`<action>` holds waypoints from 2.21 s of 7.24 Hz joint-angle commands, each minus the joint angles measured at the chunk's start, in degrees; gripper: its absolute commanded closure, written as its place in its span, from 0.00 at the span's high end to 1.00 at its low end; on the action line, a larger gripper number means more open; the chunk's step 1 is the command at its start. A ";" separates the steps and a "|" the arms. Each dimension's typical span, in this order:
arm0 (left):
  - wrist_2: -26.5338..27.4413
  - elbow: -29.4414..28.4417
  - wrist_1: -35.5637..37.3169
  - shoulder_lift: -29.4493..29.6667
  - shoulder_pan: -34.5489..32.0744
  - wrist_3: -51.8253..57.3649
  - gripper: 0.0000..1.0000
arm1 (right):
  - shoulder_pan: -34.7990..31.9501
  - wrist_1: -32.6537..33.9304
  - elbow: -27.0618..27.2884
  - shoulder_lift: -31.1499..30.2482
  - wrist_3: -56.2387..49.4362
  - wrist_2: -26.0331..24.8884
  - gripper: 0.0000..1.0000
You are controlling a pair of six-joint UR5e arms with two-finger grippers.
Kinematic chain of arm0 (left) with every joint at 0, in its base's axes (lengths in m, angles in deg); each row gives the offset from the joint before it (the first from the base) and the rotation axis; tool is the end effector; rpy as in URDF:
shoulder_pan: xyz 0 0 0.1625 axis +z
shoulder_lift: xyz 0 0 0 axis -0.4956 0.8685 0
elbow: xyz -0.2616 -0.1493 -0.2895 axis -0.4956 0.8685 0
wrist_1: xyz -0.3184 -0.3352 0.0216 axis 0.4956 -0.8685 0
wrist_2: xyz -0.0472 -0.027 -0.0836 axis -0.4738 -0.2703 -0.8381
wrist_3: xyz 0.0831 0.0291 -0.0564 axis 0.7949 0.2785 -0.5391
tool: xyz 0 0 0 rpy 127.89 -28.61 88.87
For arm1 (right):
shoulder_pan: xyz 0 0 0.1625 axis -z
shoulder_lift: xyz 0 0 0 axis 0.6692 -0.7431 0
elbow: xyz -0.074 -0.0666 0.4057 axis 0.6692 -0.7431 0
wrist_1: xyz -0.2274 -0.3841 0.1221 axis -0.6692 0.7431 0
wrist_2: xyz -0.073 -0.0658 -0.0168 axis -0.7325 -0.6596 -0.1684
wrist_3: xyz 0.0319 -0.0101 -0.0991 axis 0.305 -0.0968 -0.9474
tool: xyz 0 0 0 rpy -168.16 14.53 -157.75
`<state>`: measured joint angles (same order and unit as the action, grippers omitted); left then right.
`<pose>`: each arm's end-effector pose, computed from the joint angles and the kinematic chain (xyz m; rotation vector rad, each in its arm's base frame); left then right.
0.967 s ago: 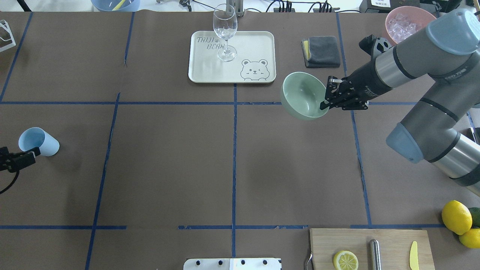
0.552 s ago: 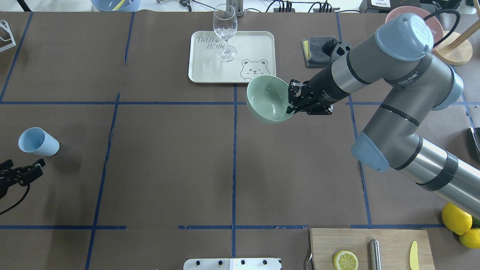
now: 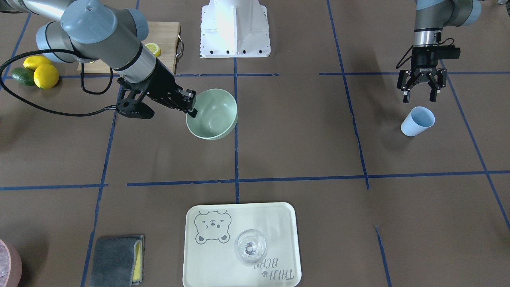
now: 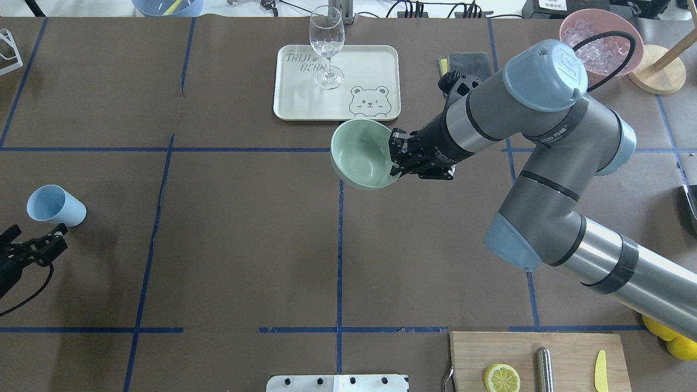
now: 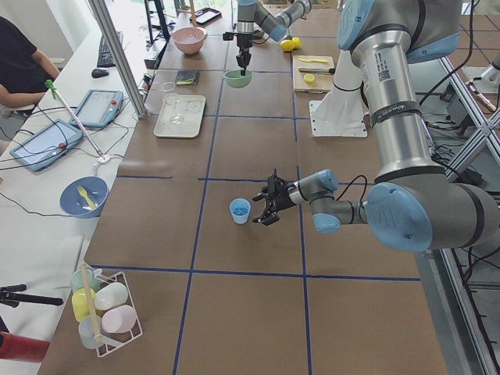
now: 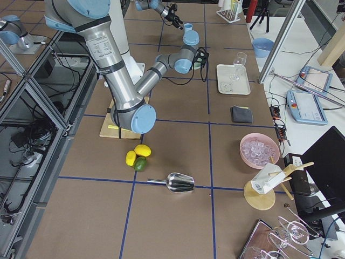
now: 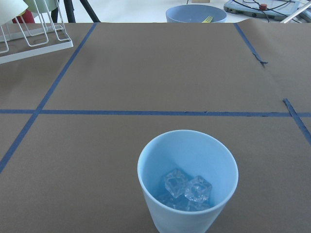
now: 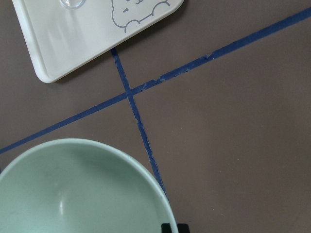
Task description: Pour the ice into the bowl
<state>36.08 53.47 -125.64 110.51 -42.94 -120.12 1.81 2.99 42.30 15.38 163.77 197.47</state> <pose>0.3277 -0.2898 0.6131 0.8885 0.7066 -0.4065 -0.4526 -0.4813 0.1804 -0.1532 -1.1990 0.3426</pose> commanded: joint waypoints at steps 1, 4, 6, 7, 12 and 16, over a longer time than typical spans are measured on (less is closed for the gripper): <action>4.20 -4.41 0.07 4.27 0.05 0.01 1.00 | 1.34 0.10 -0.04 0.19 0.11 -1.59 0.00; 7.72 -9.15 -0.02 7.62 0.05 0.10 1.00 | 2.05 0.19 -0.48 0.89 0.64 -1.68 0.00; 8.87 -11.28 -0.19 9.47 -0.30 0.45 1.00 | 2.05 0.11 -0.39 0.98 0.64 -1.68 0.00; 8.87 -11.28 -0.28 9.56 -0.83 0.45 1.00 | 2.13 0.19 -0.39 0.98 0.64 -1.68 0.00; 9.13 -12.67 -0.46 12.35 -3.56 0.81 0.27 | 3.54 0.19 -0.21 0.98 1.52 -3.26 0.00; 6.15 -4.27 -6.33 12.99 -14.43 20.97 0.00 | 10.72 6.30 -5.28 9.27 1.61 -12.54 0.00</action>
<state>43.31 46.04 -129.54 123.30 -53.43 -107.32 9.35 5.29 40.22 19.56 165.37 189.22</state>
